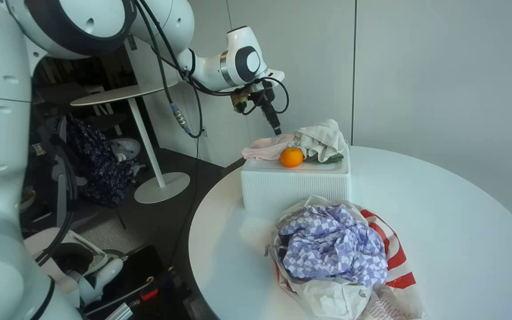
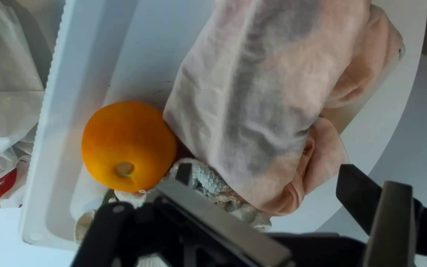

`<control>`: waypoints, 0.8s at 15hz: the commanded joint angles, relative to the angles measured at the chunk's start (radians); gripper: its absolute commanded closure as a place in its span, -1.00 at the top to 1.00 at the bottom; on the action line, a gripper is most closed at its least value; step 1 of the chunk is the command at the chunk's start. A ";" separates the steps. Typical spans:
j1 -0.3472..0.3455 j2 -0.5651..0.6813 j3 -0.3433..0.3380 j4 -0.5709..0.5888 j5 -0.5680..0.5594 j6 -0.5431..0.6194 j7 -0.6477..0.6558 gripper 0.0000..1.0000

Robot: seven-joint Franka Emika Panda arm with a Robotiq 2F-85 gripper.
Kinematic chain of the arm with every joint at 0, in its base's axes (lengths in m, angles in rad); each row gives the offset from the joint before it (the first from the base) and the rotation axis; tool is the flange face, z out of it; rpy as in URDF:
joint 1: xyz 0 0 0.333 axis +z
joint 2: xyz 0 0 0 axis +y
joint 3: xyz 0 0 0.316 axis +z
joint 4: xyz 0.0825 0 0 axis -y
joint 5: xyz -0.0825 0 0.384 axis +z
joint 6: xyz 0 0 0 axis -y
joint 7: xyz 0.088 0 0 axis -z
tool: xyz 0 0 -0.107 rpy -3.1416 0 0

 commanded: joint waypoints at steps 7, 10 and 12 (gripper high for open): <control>0.086 0.216 -0.046 0.228 0.126 -0.187 -0.077 1.00; 0.100 0.244 -0.059 0.241 0.111 -0.190 -0.092 0.50; 0.110 0.251 -0.067 0.244 0.107 -0.189 -0.105 0.32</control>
